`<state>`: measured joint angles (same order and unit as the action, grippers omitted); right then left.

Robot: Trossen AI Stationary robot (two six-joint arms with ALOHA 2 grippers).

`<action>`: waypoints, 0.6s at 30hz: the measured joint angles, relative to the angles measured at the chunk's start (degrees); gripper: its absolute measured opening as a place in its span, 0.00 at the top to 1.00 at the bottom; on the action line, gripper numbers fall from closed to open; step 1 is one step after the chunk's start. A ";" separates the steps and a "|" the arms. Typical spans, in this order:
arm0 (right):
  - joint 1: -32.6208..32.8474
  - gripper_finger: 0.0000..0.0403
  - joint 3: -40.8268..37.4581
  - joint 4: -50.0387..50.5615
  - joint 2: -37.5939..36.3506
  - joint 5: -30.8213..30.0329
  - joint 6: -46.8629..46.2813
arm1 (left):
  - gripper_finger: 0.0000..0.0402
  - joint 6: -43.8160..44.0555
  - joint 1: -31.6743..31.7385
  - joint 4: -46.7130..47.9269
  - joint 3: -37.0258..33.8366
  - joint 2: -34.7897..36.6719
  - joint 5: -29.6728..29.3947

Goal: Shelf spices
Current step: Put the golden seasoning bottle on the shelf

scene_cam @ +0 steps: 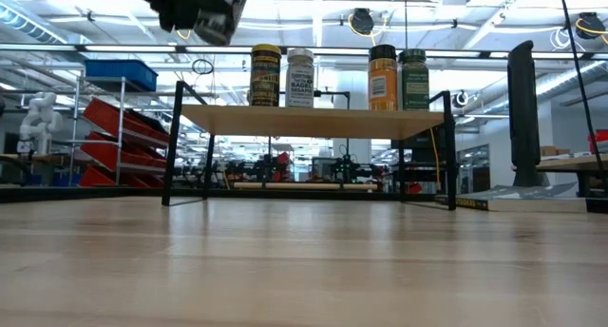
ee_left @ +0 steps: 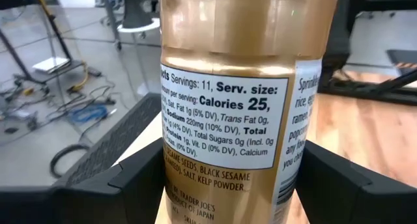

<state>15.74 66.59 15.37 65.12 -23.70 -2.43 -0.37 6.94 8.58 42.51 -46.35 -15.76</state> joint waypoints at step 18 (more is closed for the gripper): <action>1.62 0.14 0.00 1.27 0.00 0.00 0.54 | 0.29 6.00 7.08 -19.70 -14.10 0.34 5.67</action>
<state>17.37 66.59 16.64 65.12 -23.70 -1.89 5.64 14.02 -11.13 28.40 -46.01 -10.09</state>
